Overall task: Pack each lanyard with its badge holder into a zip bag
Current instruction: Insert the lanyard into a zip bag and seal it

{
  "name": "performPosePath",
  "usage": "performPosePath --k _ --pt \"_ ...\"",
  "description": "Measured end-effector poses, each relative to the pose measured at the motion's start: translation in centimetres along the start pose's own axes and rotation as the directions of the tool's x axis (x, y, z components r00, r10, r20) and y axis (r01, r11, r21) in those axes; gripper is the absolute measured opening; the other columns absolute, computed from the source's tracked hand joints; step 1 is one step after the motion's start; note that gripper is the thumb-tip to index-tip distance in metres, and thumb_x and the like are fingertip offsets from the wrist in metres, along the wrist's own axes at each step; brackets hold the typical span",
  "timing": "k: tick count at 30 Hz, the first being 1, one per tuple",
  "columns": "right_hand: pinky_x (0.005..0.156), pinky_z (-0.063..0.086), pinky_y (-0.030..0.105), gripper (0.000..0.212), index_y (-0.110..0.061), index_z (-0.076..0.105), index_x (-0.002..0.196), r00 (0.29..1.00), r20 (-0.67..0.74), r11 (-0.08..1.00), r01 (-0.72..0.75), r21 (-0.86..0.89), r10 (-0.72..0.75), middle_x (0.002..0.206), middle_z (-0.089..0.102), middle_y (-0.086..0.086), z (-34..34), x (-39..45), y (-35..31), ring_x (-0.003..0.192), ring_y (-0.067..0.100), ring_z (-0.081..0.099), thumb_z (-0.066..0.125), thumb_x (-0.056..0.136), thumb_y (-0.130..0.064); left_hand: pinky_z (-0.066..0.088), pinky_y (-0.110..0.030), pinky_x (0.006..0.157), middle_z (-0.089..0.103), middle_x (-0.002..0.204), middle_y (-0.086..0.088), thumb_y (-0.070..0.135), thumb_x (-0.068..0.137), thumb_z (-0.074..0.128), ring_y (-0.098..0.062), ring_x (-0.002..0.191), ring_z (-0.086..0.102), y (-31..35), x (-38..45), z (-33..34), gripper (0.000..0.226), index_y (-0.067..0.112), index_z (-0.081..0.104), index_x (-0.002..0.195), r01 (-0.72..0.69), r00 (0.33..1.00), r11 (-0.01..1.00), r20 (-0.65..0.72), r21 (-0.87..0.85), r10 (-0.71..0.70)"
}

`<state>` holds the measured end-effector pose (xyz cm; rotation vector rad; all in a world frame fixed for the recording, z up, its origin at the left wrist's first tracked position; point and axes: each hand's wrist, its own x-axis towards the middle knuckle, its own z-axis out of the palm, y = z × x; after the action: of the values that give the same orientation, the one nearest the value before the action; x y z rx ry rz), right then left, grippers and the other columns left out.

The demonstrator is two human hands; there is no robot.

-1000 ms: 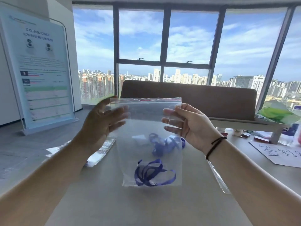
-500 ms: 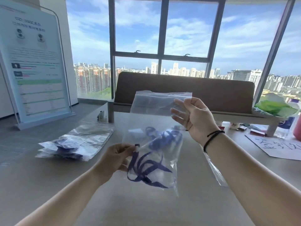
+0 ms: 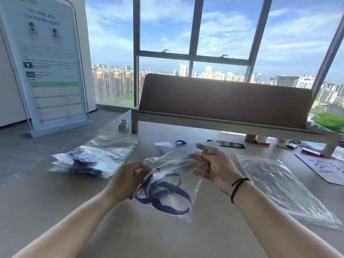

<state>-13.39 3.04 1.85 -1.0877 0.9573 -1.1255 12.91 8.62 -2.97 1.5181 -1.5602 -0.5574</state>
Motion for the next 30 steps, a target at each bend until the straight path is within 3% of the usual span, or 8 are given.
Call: performPosePath --k 6,11,14,17,21,24,26,30 --pt "0.082 0.059 0.050 0.045 -0.043 0.043 0.141 0.995 0.099 1.000 0.002 0.012 -0.003 0.110 0.073 0.020 2.4 2.3 -0.7 0.103 0.043 0.069 0.037 0.107 -0.014 0.041 -0.027 0.033 0.075 0.080 -0.008 0.023 0.100 0.057 -0.020 0.039 0.054 -0.9 1.3 -2.7 0.015 0.032 0.069 0.103 0.026 1.000 0.994 -0.007 -0.108 -0.027" --pt "0.076 0.061 0.045 0.055 -0.047 0.033 0.147 0.985 0.172 0.998 0.038 -0.045 -0.030 0.112 0.074 0.017 6.0 4.8 -1.7 0.099 0.038 0.072 0.032 0.107 -0.008 0.034 -0.019 0.034 0.073 0.079 -0.011 0.020 0.103 0.052 -0.017 0.033 0.040 -2.2 3.0 -6.7 0.025 0.042 0.065 0.106 0.023 0.999 0.987 -0.038 -0.158 -0.029" --pt "0.074 0.063 0.042 0.057 -0.049 0.029 0.149 0.977 0.211 0.997 0.052 -0.055 -0.039 0.112 0.073 0.018 9.2 6.8 -2.3 0.098 0.037 0.073 0.030 0.108 -0.010 0.039 -0.020 0.045 0.071 0.066 -0.001 0.018 0.102 0.055 -0.013 0.042 0.048 -3.5 4.5 -9.8 0.033 0.048 0.068 0.096 -0.008 0.994 0.997 -0.111 -0.083 -0.002" --pt "0.068 0.063 0.040 0.056 -0.048 0.021 0.152 0.965 0.258 0.997 0.064 -0.041 -0.051 0.115 0.072 0.018 12.5 8.7 -3.1 0.097 0.038 0.072 0.034 0.108 -0.014 0.045 -0.028 0.066 0.075 0.071 0.002 0.023 0.099 0.060 -0.032 0.063 0.062 -4.5 5.8 -13.1 0.031 0.054 0.066 0.098 -0.019 0.988 0.999 -0.157 -0.034 0.014" --pt "0.070 0.062 0.041 0.078 -0.051 0.022 0.151 0.933 0.331 0.989 0.151 0.001 -0.143 0.122 0.069 0.017 16.7 10.5 -4.7 0.093 0.037 0.073 0.048 0.098 0.001 0.043 -0.023 0.040 0.078 0.093 0.006 0.030 0.098 0.061 -0.029 0.045 0.048 -4.4 7.0 -17.2 0.026 0.044 0.061 0.119 -0.052 0.967 0.998 -0.250 -0.041 0.041" --pt "0.074 0.062 0.047 0.091 -0.049 0.025 0.151 0.934 0.314 0.985 0.160 0.065 -0.172 0.114 0.074 0.011 19.2 12.7 -4.7 0.084 0.037 0.073 0.061 0.088 0.006 0.050 -0.031 0.042 0.077 0.099 0.014 0.037 0.096 0.061 -0.031 0.044 0.054 -4.9 7.9 -19.2 0.034 0.041 0.055 0.129 -0.044 0.958 0.999 -0.286 -0.029 0.034" --pt "0.080 0.060 0.052 0.084 -0.048 0.026 0.151 0.954 0.281 0.994 0.095 0.047 -0.105 0.119 0.070 0.012 20.4 14.4 -2.9 0.087 0.037 0.073 0.051 0.095 0.009 0.055 -0.039 0.047 0.076 0.101 0.014 0.037 0.095 0.062 -0.040 0.057 0.064 -6.5 8.5 -19.6 0.036 0.037 0.055 0.131 0.029 0.957 1.000 -0.288 0.007 -0.026" --pt "0.070 0.063 0.044 0.065 -0.035 0.014 0.157 0.970 0.166 0.984 -0.169 -0.063 0.177 0.128 0.061 0.021 22.1 17.0 3.0 0.083 0.038 0.073 0.040 0.104 -0.007 0.049 -0.027 0.043 0.075 0.094 0.004 0.029 0.094 0.068 -0.019 0.040 0.058 -11.5 9.4 -19.3 0.032 0.020 0.063 0.125 0.217 0.948 0.965 -0.266 0.146 -0.173"
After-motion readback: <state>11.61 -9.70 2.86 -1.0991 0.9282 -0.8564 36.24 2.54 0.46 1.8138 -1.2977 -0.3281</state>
